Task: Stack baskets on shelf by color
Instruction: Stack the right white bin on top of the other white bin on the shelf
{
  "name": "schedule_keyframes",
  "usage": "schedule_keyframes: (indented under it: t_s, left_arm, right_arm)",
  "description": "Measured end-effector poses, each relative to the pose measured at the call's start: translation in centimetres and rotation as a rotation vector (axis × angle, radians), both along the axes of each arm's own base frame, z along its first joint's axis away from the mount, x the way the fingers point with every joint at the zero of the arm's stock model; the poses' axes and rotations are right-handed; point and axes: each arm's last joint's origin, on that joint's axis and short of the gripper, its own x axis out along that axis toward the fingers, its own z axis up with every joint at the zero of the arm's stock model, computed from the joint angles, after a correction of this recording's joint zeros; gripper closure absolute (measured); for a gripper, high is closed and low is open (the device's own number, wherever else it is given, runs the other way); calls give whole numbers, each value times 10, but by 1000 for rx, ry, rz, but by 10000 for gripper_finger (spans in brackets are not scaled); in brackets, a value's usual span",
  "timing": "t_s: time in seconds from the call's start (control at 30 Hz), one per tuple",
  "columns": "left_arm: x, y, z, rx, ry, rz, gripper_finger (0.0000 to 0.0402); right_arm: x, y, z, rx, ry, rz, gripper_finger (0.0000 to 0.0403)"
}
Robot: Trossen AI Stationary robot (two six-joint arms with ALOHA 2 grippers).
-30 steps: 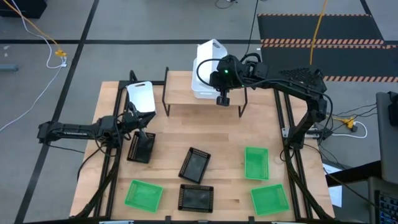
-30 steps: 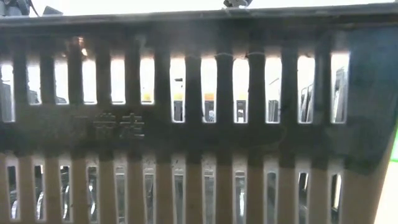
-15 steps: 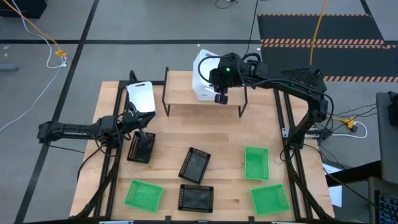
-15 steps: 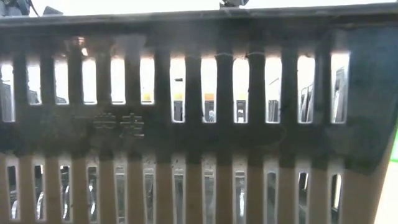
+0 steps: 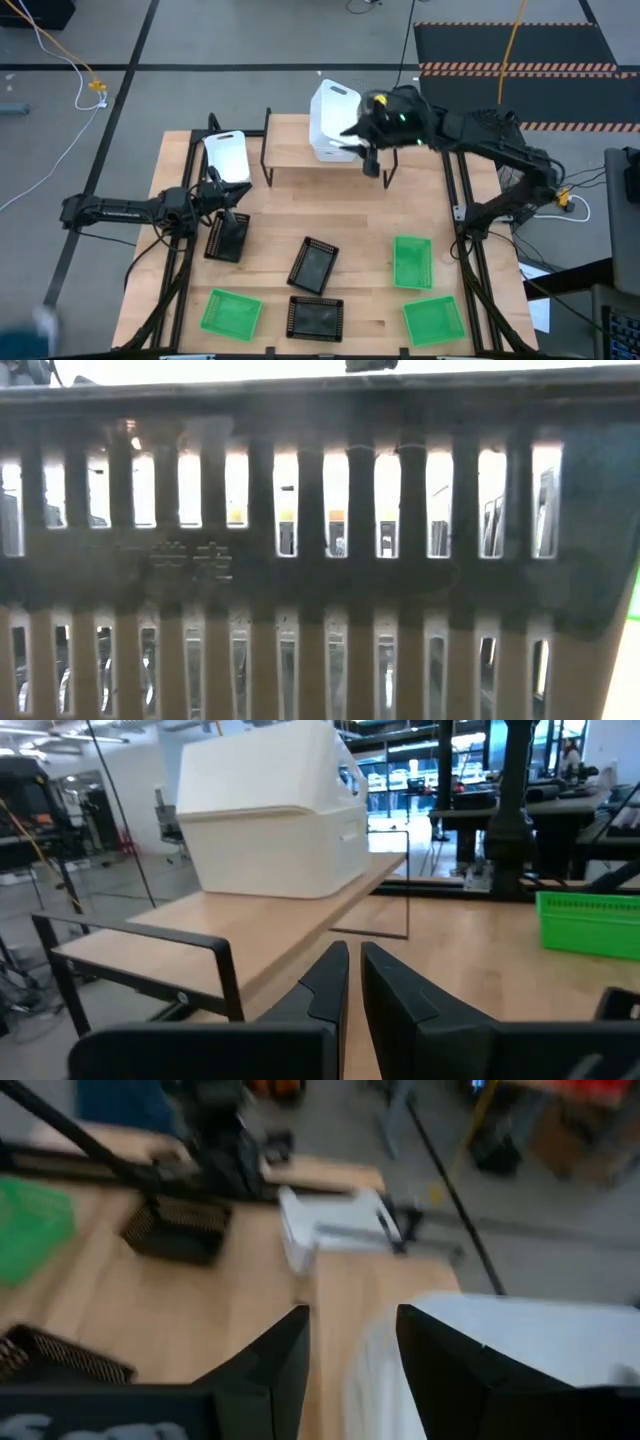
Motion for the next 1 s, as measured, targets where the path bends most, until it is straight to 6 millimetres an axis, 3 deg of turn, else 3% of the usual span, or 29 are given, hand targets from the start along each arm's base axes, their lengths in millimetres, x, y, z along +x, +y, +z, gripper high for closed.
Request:
schedule_keyframes:
  t_s: [0.17,0.27,0.43,0.67,0.83,1.0]
  left_arm:
    - [0,-1,-1,-24,2,-14,366]
    - [0,-1,0,-26,-13,-13,366]
    - [-1,1,5,12,-51,12,366]
    - [-2,5,9,51,-76,62,366]
    - [-2,7,7,42,-57,75,366]
    - [-1,7,2,4,-19,55,366]
  right_arm:
    - [-19,8,-38,-113,-202,-38,259]
    - [-27,5,-49,-186,-243,-95,259]
    - [-27,-10,-42,-196,-200,-145,259]
    - [-6,-39,-22,-74,-25,-73,259]
    - [6,-54,-39,17,119,-47,259]
    - [8,-56,-53,72,182,-25,259]
